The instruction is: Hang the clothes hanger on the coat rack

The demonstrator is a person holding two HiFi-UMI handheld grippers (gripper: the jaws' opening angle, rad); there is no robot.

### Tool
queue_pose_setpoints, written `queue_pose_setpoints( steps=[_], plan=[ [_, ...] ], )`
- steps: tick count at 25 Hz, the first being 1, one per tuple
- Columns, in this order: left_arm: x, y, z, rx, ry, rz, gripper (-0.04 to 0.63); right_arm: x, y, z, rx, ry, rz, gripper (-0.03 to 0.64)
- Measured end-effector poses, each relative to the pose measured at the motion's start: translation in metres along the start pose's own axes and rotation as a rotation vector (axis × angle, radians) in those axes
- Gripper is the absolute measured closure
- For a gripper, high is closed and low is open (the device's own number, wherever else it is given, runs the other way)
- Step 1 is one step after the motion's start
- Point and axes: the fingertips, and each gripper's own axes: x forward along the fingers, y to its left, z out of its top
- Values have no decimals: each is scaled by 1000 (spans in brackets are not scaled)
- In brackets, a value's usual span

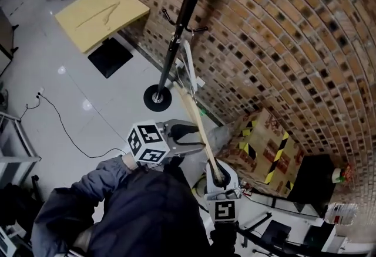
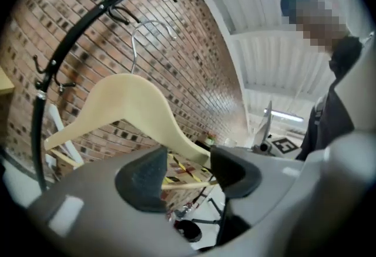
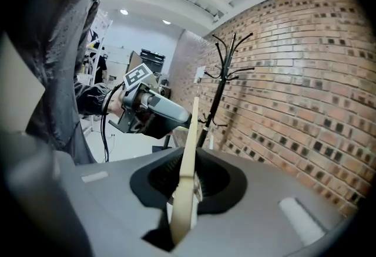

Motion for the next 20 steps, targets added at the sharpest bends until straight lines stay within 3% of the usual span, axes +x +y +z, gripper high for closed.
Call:
queue_pose_setpoints(
  steps=[4,9,15,20],
  plan=[
    [-48,25,12,-22,-74,129,379,39,22,23,-44,-42,123,557],
    [-88,51,49,-3,-137,227,379,81,24,64,-44,-107,210,557],
    [-108,83,163,110,-191,294,380,135,-28,146,42,-219,271,557],
    [-110,107,269,180,-235,349,382,178,-91,211,31,-314,341,557]
  ],
)
